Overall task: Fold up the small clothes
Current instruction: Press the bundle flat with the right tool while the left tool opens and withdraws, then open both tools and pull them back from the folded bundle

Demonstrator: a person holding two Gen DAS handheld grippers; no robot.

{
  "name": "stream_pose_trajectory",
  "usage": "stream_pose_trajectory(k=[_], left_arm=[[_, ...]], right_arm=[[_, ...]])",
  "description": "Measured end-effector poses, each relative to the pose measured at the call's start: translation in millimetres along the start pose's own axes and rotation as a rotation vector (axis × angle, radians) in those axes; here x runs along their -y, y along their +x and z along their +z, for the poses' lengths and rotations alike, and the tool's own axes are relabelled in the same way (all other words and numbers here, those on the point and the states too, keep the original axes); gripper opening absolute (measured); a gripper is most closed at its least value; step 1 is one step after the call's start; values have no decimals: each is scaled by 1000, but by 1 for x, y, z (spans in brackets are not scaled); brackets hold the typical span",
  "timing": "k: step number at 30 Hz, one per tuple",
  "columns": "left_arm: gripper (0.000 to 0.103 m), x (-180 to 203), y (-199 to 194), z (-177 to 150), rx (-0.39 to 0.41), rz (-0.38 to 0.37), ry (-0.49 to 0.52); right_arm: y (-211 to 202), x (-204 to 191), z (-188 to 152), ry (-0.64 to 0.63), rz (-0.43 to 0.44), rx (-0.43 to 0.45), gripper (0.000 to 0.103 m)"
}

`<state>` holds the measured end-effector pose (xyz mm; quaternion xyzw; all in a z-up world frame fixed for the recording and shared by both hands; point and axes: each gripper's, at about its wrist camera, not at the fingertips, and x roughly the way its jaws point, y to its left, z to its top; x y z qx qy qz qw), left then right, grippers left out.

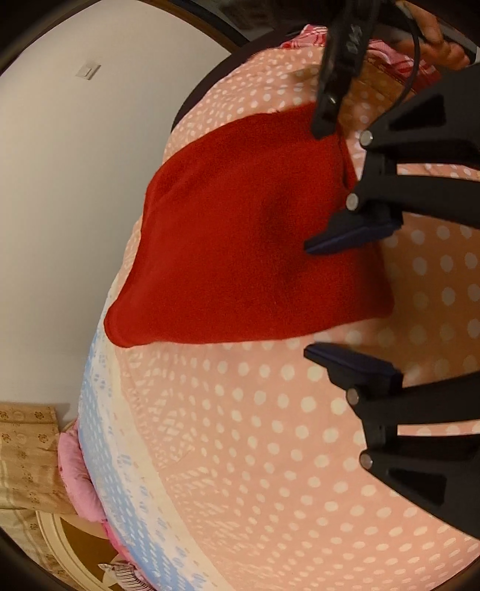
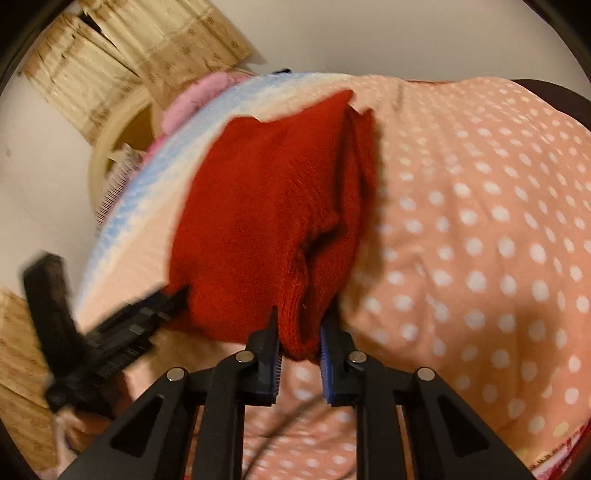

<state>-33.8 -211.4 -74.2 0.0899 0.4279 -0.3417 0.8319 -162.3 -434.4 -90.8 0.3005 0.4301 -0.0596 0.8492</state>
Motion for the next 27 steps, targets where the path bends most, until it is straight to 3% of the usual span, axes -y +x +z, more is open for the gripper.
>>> stream_pose_trajectory(k=[4,9,12,13,14,15,17,20,27], left_arm=[[55,1,-6,-8,25,45,36],[57,-1,-26,-16,52,77,42],[60,1,-42,-20,80,85,36],[62,3,-48,-21,95,87,36],[68,5,-54,-20,114,93,38],[72,9,-64,-20,149,111,46],[83,15,-81,-22,205,142,57],[90,22,-105,-25,274,172,63],[95,40,-134,-38,315,270,94]], right_arm=[[5,15,-10,21,15,4,17],[-13,-9,-35,-100,-108,-14,20],[-36,-21,-53,-171,-150,27,21],[-44,-29,-55,-203,-178,57,24],[-50,-32,-54,-225,-197,80,34],[-61,-41,-53,-256,-225,128,52],[-78,-53,-52,-277,-245,210,76],[-107,-71,-56,-304,-255,340,79],[-130,-102,-64,-390,-326,419,79]])
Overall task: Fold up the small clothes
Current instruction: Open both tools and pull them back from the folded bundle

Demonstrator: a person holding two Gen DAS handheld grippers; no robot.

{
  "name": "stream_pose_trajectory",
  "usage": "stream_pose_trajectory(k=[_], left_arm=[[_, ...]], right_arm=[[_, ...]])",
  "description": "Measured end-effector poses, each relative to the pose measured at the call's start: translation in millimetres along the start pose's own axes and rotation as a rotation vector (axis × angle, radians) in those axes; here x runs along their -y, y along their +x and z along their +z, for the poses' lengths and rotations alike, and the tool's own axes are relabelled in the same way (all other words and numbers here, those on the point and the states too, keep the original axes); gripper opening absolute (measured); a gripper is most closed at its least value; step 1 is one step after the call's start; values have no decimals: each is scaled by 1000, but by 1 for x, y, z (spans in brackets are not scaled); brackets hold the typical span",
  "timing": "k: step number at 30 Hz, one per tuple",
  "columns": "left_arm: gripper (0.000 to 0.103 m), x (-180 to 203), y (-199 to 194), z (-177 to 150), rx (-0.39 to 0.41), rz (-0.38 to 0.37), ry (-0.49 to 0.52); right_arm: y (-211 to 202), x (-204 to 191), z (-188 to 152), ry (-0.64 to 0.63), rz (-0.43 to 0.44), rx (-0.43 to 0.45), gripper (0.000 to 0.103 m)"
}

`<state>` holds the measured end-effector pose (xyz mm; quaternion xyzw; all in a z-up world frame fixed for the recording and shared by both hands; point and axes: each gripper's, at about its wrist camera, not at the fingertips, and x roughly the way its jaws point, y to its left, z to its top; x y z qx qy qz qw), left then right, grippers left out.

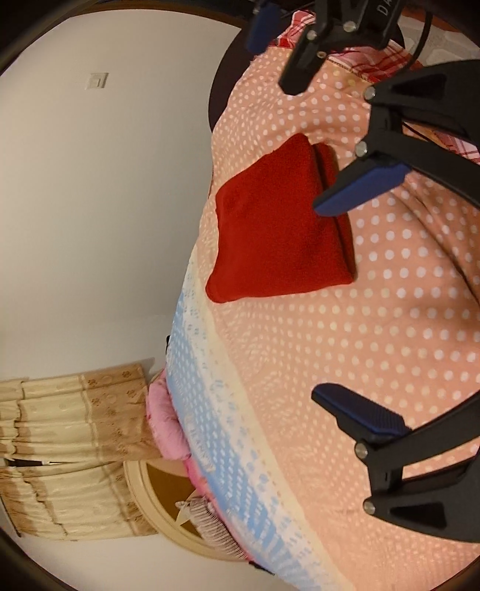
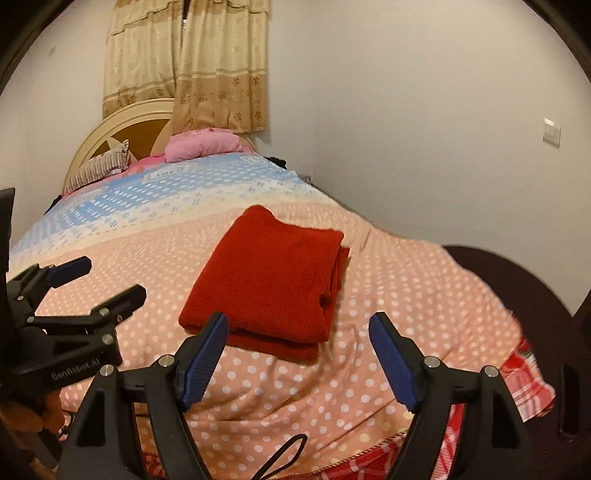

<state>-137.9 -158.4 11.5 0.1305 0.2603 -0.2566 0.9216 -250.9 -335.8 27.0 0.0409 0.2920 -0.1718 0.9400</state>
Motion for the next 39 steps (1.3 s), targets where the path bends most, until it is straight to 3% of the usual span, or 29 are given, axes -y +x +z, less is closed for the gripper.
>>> stream_pose_trajectory(k=[4,7,12,22,39], left_arm=[[103,2,-22,4,33,27,-30],[103,4,-50,11,117,75,-28],[103,5,-83,18,184,114,-55],[103,15,-116,26,291,126,-90],[103,22,-111,23,278,143,-79]], right_arm=[[-28,-6,3,-28,-3,71,79],[-50,-6,11,-8,20,128,79],[-87,-14,17,-34,6,231,80],[-151,-14,19,-27,-1,424,92],[-140,-2,16,46,-5,396,93]])
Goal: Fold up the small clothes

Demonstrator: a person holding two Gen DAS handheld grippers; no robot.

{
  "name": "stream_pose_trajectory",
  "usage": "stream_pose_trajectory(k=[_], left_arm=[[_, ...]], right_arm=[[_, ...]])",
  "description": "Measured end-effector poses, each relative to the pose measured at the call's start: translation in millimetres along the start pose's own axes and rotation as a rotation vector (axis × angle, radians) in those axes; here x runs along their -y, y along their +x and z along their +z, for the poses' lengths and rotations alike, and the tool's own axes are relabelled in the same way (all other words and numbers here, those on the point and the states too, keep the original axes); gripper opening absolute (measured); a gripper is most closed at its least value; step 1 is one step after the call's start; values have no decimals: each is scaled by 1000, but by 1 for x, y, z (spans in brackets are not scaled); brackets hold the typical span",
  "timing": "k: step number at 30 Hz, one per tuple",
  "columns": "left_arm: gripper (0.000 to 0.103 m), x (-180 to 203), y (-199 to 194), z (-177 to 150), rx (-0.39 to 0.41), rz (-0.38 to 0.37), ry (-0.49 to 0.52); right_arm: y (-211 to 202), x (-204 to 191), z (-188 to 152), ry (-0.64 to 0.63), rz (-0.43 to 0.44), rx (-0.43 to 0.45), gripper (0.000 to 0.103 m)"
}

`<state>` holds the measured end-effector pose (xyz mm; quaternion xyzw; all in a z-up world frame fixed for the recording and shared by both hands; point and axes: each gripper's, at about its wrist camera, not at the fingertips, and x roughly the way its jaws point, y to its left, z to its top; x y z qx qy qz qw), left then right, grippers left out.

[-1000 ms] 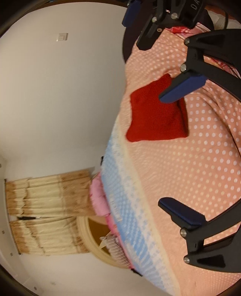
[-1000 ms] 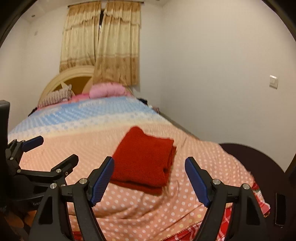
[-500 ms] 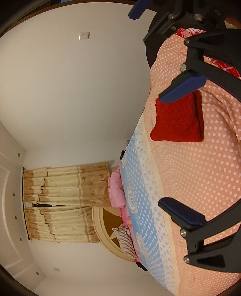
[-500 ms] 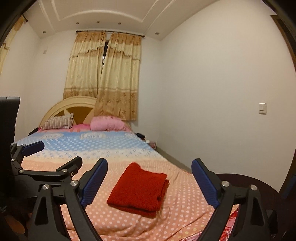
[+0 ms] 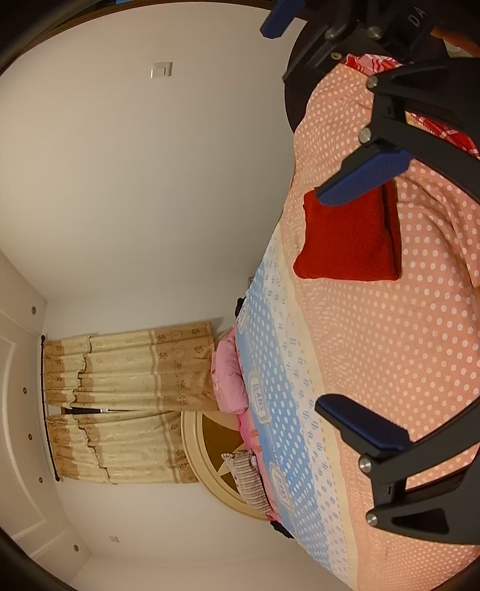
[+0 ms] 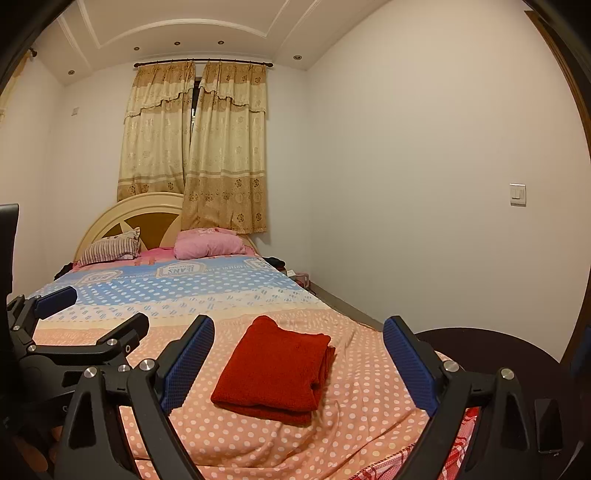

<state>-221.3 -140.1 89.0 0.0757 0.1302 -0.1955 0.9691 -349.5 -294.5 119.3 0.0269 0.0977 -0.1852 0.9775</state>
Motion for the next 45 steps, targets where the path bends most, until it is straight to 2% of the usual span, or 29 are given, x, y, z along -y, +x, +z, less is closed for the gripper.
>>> stream_pose_trajectory(k=[45], left_arm=[[103,-7,3,-4,-40,-9,13]], right_arm=[[11,13,-8,16,-13,-32,93]])
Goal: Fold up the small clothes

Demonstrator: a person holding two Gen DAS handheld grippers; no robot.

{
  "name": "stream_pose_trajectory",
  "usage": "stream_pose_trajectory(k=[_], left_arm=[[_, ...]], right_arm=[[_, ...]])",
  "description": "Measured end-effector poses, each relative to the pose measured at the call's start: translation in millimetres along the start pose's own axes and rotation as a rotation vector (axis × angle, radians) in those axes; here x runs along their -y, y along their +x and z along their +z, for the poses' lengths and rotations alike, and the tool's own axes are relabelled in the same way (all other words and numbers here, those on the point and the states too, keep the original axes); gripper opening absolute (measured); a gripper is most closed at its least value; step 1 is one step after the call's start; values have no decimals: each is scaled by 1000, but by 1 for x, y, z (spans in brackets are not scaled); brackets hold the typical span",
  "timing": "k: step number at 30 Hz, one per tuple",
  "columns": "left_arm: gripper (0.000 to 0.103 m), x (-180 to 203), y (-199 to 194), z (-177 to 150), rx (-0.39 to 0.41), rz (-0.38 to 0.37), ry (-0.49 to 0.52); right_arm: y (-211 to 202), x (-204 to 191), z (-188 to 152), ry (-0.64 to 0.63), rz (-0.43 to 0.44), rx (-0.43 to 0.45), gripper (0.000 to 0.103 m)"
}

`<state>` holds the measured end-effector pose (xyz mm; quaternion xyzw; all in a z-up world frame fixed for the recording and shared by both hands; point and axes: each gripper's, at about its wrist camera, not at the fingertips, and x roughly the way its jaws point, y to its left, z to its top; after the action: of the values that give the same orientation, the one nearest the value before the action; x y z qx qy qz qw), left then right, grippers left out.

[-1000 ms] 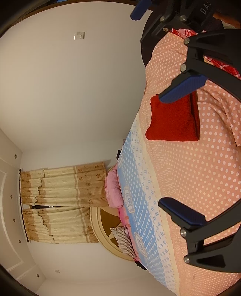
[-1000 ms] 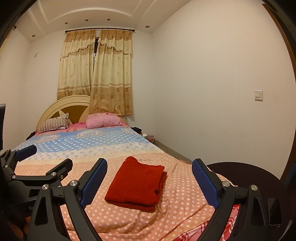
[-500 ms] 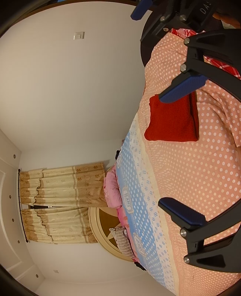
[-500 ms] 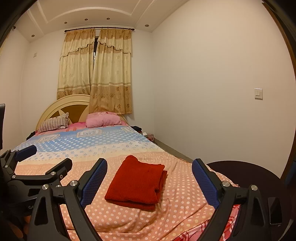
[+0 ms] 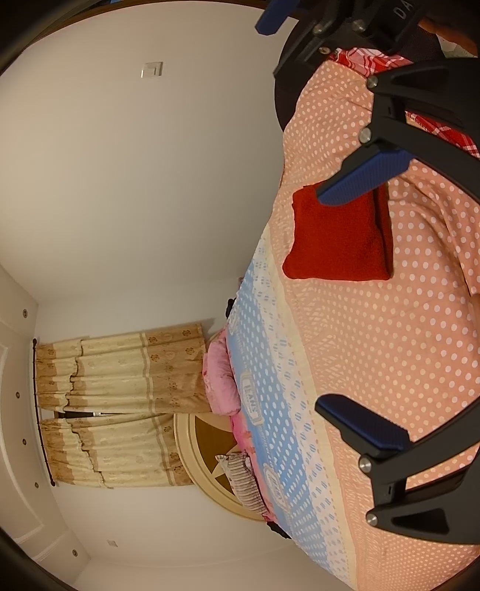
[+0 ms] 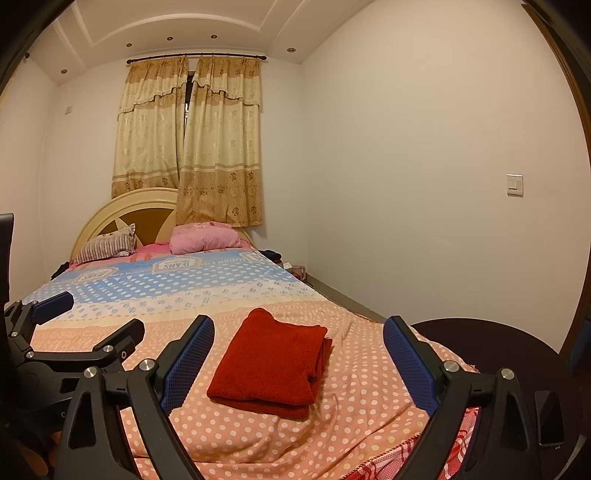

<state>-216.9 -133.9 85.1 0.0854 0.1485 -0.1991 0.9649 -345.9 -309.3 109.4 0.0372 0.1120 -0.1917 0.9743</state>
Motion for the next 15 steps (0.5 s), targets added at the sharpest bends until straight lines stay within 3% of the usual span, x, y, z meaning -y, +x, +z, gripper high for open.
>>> stream_pose_trajectory(k=[15], left_arm=[[103,-6,2,-1,-10,-6,-3]], right_arm=[[1,-2,-1,2,-3,-6,93]])
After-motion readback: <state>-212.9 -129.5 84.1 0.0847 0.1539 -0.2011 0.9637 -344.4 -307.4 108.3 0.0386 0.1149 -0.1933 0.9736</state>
